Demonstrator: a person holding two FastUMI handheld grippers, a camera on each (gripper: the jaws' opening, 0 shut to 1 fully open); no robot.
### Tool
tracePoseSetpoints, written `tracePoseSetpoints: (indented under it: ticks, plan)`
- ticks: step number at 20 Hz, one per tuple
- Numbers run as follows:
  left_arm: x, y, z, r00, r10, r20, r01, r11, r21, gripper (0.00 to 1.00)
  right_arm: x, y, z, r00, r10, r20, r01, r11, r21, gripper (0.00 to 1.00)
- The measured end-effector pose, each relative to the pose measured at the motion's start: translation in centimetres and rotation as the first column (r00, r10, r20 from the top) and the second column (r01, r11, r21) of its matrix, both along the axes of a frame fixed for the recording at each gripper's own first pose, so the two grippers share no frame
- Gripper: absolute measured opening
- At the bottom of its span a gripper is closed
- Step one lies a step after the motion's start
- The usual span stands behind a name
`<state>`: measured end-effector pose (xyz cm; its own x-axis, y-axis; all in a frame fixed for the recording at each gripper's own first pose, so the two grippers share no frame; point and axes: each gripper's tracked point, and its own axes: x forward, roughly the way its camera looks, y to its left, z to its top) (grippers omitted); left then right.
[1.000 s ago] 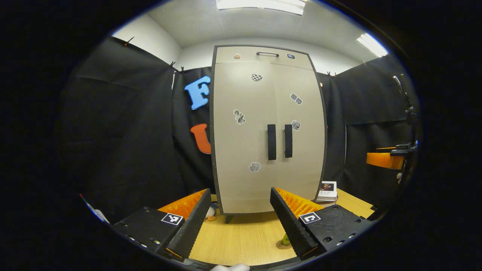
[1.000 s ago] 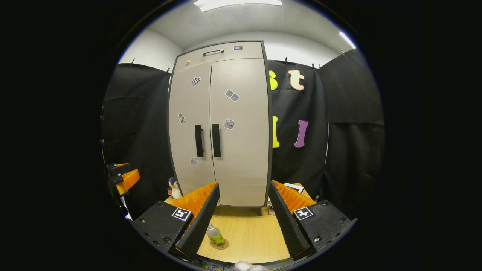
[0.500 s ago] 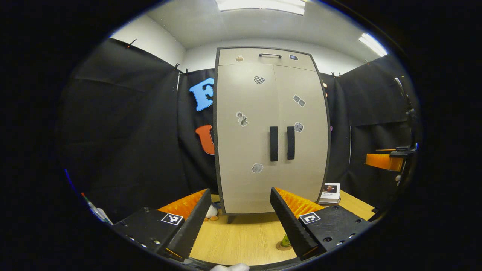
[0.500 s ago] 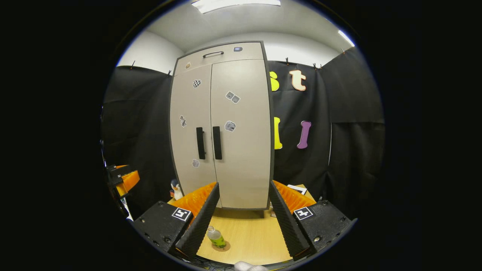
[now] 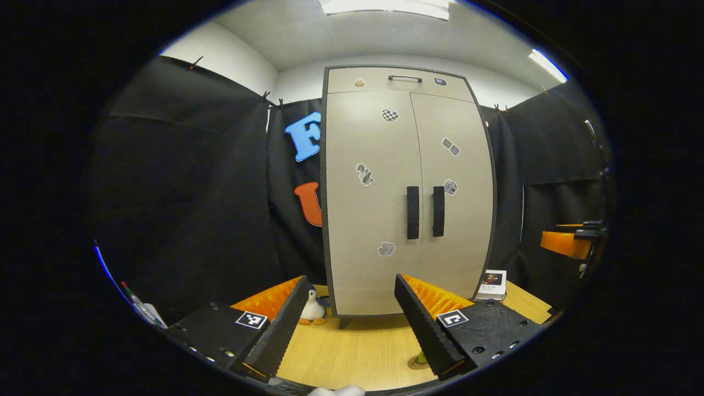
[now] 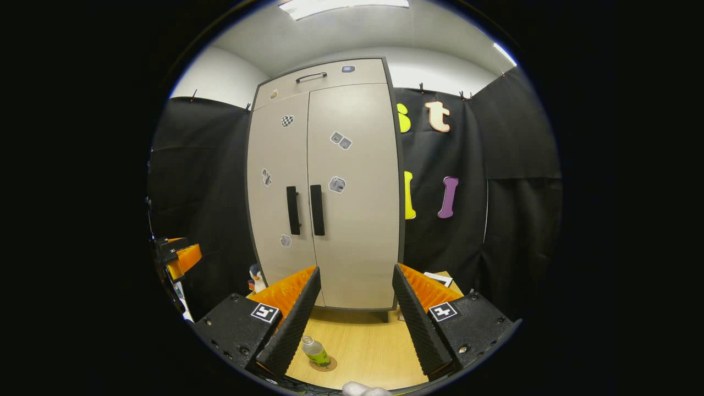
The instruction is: Grasp the bottle in the cabinet with the left hand and place it on the coaster, then close the right door with the right hand and the left door with the left hand.
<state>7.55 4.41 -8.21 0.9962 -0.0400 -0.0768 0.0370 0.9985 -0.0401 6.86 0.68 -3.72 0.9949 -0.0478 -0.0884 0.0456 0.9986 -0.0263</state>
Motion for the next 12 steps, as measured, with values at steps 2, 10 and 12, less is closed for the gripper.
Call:
tracePoseSetpoints:
  ticks: [2,10,12]
  plan:
    - [0.4,0.0,-0.2,1.0,-0.01,0.0,0.01,1.0,0.0,0.96,0.1,0.1,-0.3,1.0,-0.006,-0.007,0.006,1.0,-0.003,0.81]
    - [0.8,-1.1,-0.4,0.999,-0.036,-0.007,0.036,0.999,-0.011,0.96,-0.5,-0.8,0.2,0.999,-0.044,0.006,0.044,0.998,-0.046,0.81]
    - [0.7,-1.3,-0.3,0.999,-0.032,-0.012,0.032,0.999,0.0,0.96,-0.4,-0.7,0.2,0.999,-0.031,0.009,0.031,0.999,-0.036,0.81]
